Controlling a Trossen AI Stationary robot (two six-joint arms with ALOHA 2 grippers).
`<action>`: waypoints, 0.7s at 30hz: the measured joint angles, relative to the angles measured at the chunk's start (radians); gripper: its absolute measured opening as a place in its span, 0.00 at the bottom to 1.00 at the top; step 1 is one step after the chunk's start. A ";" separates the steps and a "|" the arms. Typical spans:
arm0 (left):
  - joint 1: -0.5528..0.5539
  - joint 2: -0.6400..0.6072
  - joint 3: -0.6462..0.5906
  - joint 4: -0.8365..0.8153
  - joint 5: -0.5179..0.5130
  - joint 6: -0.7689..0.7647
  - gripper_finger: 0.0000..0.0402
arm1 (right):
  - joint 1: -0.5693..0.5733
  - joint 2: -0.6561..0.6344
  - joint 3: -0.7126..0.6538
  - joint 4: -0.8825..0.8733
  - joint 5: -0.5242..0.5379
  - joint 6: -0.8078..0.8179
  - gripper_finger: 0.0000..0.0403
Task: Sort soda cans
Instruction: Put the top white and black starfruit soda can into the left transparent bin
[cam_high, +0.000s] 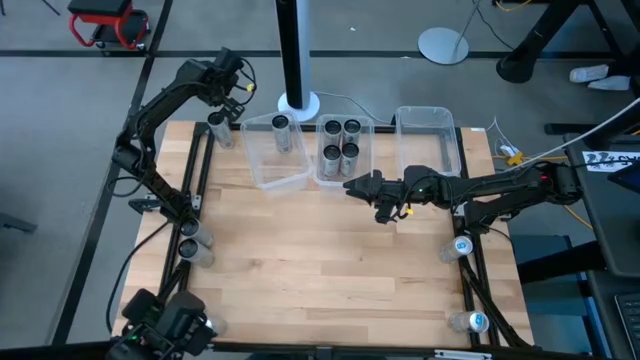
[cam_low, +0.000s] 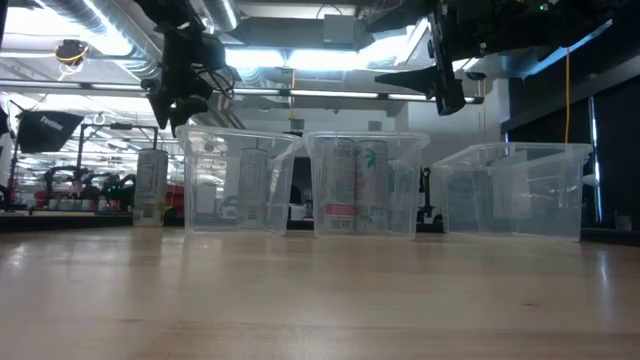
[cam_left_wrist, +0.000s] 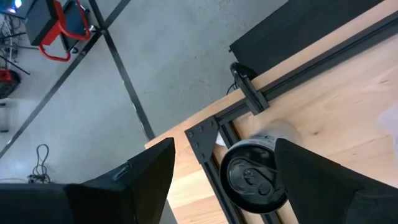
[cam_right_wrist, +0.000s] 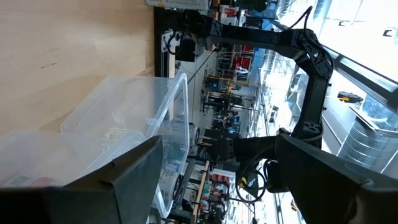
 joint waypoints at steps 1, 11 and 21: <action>0.000 0.000 0.000 0.000 0.000 -0.001 0.66 | 0.000 0.000 0.000 0.000 0.000 0.000 0.78; 0.000 0.000 0.000 0.000 0.000 -0.002 0.66 | 0.000 0.000 0.000 -0.010 0.000 -0.004 0.78; 0.027 0.000 0.000 0.047 -0.022 0.022 0.66 | 0.000 0.000 0.000 -0.015 0.000 -0.005 0.78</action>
